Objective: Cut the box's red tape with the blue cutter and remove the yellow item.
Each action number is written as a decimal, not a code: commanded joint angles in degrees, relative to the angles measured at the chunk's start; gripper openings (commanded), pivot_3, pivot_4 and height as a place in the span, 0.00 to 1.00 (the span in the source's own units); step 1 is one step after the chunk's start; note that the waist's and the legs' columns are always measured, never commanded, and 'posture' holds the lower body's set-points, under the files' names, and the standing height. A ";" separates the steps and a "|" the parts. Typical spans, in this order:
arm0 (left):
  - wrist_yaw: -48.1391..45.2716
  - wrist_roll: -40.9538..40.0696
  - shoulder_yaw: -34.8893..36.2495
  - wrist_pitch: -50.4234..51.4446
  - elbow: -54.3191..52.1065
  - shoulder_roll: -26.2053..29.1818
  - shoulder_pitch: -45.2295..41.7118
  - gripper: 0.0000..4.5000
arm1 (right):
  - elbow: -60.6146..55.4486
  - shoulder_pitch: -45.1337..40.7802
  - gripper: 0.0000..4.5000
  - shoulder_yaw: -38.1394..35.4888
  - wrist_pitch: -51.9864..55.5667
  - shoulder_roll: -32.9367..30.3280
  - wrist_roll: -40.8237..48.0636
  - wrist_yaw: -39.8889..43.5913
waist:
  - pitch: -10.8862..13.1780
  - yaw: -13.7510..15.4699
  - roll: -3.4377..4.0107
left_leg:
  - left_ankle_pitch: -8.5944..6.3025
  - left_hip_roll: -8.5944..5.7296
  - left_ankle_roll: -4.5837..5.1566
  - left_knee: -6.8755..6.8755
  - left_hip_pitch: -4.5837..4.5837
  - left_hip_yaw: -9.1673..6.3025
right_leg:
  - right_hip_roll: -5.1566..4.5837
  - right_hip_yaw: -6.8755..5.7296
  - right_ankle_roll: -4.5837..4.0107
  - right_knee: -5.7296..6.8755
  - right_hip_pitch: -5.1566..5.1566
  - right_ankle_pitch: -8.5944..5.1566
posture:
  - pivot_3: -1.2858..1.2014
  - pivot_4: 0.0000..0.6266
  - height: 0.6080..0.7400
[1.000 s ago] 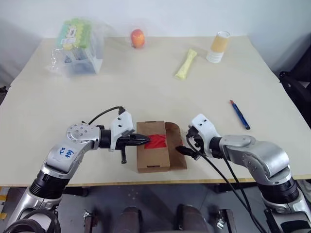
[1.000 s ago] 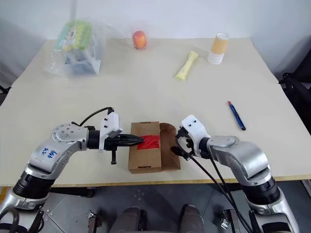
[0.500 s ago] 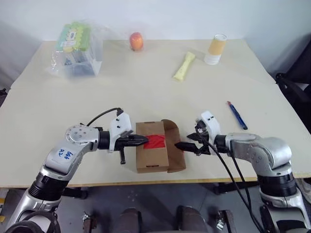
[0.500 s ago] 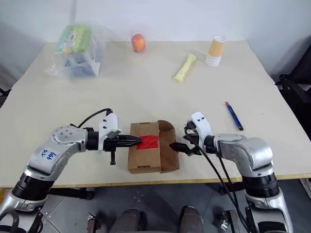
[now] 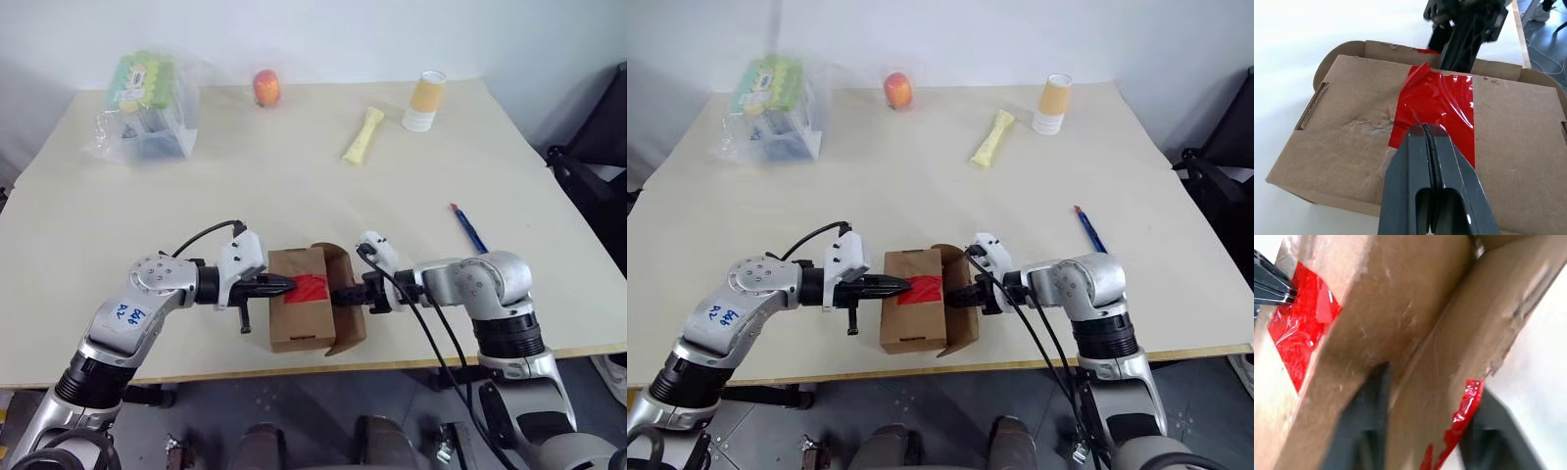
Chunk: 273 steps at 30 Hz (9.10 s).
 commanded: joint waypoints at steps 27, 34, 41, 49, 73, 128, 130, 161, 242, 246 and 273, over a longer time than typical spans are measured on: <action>9.50 7.73 -5.89 -18.22 20.18 -23.04 -5.05 0.00 | 12.77 -23.37 0.01 7.17 6.03 -26.17 8.51 4.68 | 0.18 2.04 0.28 | -0.10 -0.06 0.13 0.53 -0.73 -0.01 | -0.02 -0.25 0.03 -0.59 -0.08 0.01 | 0.52 0.24 1.00; 8.40 9.81 -5.83 -22.40 24.34 -25.35 -6.18 0.00 | 12.91 -24.56 0.01 11.76 3.30 -27.88 5.06 10.15 | 0.19 1.70 0.26 | -0.10 -0.03 0.13 0.45 -0.75 0.00 | -0.02 -0.31 0.04 -0.59 -0.14 0.02 | 0.52 0.24 1.00; 7.28 9.59 -4.66 -20.87 20.76 -21.22 -2.68 0.00 | 15.52 -19.49 0.26 15.30 -10.73 -30.04 -1.25 20.52 | 0.19 1.66 0.26 | -0.10 -0.03 0.12 0.46 -0.74 0.00 | -0.02 -0.31 0.05 -0.60 -0.14 0.03 | 0.52 0.24 1.00; 6.62 9.49 -4.09 -19.39 19.08 -19.32 -2.70 0.00 | 26.99 -18.57 0.88 18.10 -20.90 -25.20 -7.34 32.64 | 0.19 0.44 0.28 | -0.10 -0.01 0.12 0.48 -0.70 0.02 | -0.02 -0.30 0.05 -0.58 -0.12 0.02 | 0.52 0.24 1.00; 6.88 8.13 -1.04 -10.49 7.35 -12.14 1.79 0.00 | 45.20 -21.93 0.32 17.73 -17.76 -4.34 -18.30 34.57 | 0.15 -1.78 0.34 | -0.09 0.06 0.04 0.39 -0.45 -0.07 | 0.00 -0.35 0.05 -0.30 -0.07 0.02 | 0.52 0.24 1.00; 5.75 0.15 5.15 -15.61 14.92 -20.56 -14.16 0.00 | 29.77 -36.09 0.01 19.28 -4.51 -17.13 -14.22 25.56 | 0.35 -0.36 0.44 | -0.09 0.03 0.04 0.54 -0.77 -0.02 | -0.03 -0.34 0.07 -0.32 -0.29 0.04 | 0.52 0.24 1.00; 6.71 3.71 2.01 -16.92 19.35 -22.51 -17.70 0.00 | 29.61 -35.71 0.01 19.32 -4.85 -17.01 -14.59 25.48 | 0.33 -0.35 0.43 | -0.09 0.02 0.05 0.58 -0.68 -0.02 | -0.03 -0.34 0.07 -0.36 -0.15 0.04 | 0.52 0.24 1.00; 0.55 3.37 1.67 -5.69 12.34 -12.96 -4.05 0.00 | 21.62 -24.33 0.01 7.27 -4.91 -21.91 -12.81 22.09 | 0.54 0.82 0.36 | -0.11 -0.01 0.06 0.53 -0.90 -0.08 | -0.05 -0.46 0.09 -0.45 -0.27 0.05 | 0.52 0.24 1.00; -2.61 1.00 13.99 -9.88 36.97 -22.50 -37.15 0.01 | -37.62 47.82 1.00 -30.27 -64.70 -21.33 12.67 18.37 | 1.19 2.07 -0.40 | -0.21 0.04 0.28 0.62 -0.74 0.14 | -0.06 -0.51 0.06 -0.46 -0.15 0.14 | 0.52 0.24 1.00; 3.63 -1.60 21.62 -4.40 24.90 -16.31 -23.52 0.01 | -33.70 40.93 1.00 -23.75 -65.26 -20.49 11.27 20.19 | 1.18 0.47 -0.35 | -0.22 0.04 0.27 0.57 -0.58 0.04 | -0.06 -0.51 0.07 -0.36 -0.12 0.15 | 0.52 0.24 1.00; -14.06 19.27 -20.77 -8.26 46.92 -23.30 -45.17 0.84 | -39.16 65.39 1.00 -47.02 -68.28 -19.37 7.40 21.17 | 1.24 3.55 -0.45 | -0.28 -0.05 0.33 0.94 -0.83 0.12 | -0.08 -0.47 0.09 -0.55 -0.02 0.16 | 0.52 0.24 1.00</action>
